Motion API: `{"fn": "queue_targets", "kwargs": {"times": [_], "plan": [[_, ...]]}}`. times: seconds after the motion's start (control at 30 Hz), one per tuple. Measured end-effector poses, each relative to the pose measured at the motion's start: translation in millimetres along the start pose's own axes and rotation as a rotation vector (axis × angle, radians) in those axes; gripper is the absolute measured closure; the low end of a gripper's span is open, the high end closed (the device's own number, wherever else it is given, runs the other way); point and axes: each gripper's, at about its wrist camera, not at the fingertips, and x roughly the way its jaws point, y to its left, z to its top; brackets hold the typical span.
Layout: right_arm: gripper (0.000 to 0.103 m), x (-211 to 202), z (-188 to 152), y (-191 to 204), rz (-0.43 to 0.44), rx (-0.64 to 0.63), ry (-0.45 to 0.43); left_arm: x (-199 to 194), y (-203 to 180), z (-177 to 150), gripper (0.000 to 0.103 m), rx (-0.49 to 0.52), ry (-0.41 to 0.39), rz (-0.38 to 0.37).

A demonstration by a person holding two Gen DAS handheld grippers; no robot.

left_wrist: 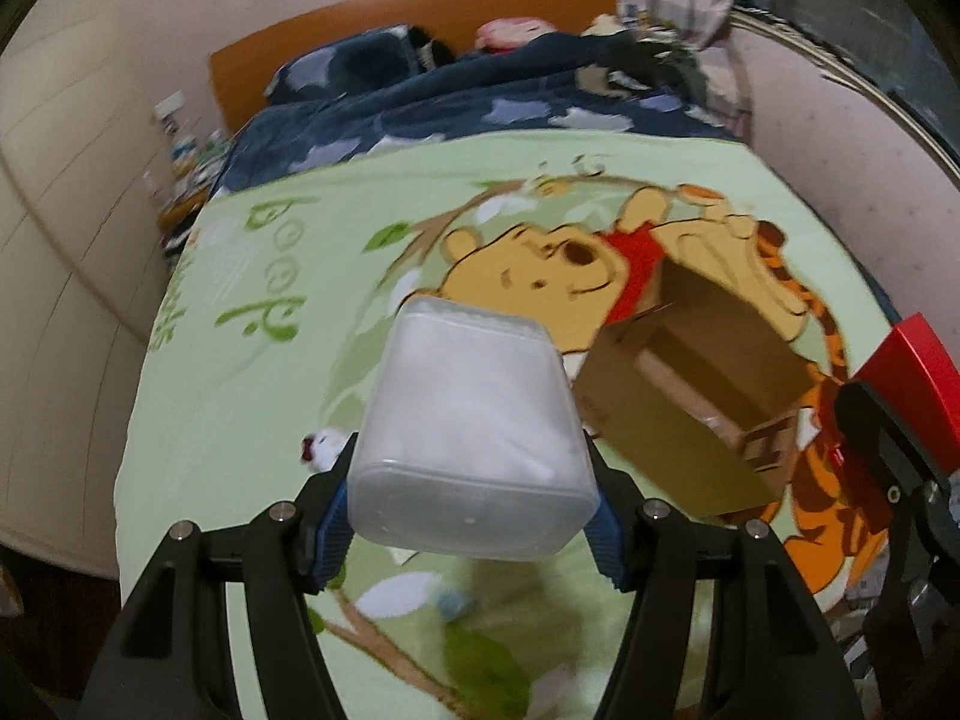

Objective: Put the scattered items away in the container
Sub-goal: 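Lift and carry the plastic box and red cube toward the cardboard box, then hold the plastic box and red cube above the cardboard box opening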

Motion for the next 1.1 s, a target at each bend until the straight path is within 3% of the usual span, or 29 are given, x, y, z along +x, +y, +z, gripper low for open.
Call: {"fn": "queue_targets", "kwargs": {"times": [0.4,1.1], "plan": [[0.062,-10,15,-58,-0.097,0.084,-0.031,-9,-68,34,0.038,0.150,-0.039,-0.087],[0.062,31,14,-106,-0.107,0.163,0.033,49,-118,68,0.038,0.237,0.027,-0.084]]}}
